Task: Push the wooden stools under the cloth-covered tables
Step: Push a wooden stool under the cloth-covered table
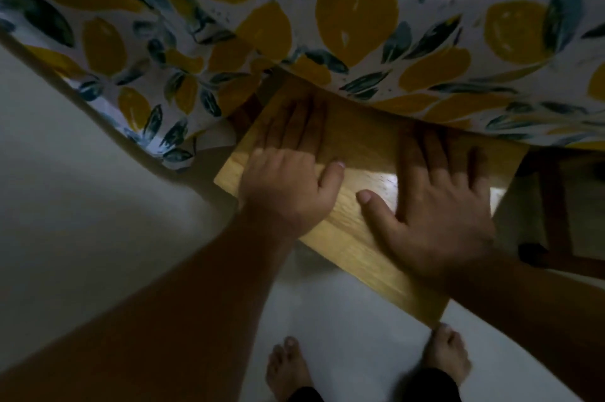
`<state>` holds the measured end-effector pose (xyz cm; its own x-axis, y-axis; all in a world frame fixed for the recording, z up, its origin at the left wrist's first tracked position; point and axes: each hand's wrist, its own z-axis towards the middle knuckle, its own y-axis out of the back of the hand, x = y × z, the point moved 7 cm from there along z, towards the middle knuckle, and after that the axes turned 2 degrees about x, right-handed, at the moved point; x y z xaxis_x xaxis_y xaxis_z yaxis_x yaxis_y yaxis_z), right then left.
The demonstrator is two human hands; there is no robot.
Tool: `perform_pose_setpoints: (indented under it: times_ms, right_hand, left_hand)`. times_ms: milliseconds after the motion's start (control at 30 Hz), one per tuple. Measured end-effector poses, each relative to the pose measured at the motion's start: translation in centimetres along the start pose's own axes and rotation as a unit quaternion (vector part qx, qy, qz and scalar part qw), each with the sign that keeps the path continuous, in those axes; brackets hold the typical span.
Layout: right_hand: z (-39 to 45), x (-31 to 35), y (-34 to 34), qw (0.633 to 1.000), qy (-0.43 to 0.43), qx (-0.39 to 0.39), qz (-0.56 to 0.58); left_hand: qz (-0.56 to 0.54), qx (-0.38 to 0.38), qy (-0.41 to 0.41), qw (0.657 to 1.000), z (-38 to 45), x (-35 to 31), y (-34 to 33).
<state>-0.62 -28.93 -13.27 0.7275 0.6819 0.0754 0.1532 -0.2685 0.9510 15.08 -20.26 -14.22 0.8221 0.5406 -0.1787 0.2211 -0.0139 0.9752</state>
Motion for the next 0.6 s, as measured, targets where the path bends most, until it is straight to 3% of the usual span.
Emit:
perform_pose_setpoints:
  times_ms: [267, 333, 467, 600]
  right_hand:
    - [5.3, -2.1, 2.2, 0.997, 0.075, 0.034, 0.003]
    - [4.6, -1.9, 2.3, 0.998, 0.066, 0.017, 0.01]
    - [0.7, -1.6, 0.9, 0.996, -0.044, -0.022, 0.074]
    - [-0.1, -0.9, 0.0, 0.996, -0.035, -0.056, 0.056]
  left_hand:
    - [-0.043, -0.035, 0.173, 0.983, -0.5, -1.2, -0.4]
    - [-0.04, -0.038, 0.168, 0.984, -0.3, -1.3, -0.3]
    - [-0.029, -0.015, 0.129, 0.991, -0.4, -1.1, -0.2]
    - [-0.011, -0.022, 0.07, 0.997, -0.8, -2.0, 0.0]
